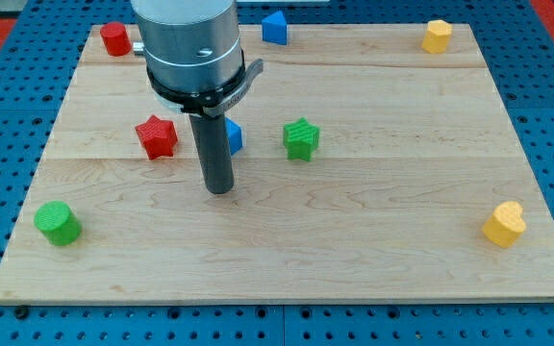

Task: Place the red star diagonally to the bottom right of the red circle

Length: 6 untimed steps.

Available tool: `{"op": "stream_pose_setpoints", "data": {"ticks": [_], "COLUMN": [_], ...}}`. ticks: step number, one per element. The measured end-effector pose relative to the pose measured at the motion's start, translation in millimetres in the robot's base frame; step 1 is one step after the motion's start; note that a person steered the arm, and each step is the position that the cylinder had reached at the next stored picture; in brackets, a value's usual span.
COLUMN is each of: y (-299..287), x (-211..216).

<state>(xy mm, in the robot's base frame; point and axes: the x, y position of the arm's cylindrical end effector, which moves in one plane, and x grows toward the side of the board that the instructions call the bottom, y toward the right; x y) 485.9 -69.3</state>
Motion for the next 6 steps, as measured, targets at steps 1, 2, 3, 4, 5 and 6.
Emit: {"op": "stream_pose_setpoints", "data": {"ticks": [1,2,3,4,5,6], "y": [0,0,0,-28,-93,-182], "x": [-1,-1,-1,-20,-52,-61]}}
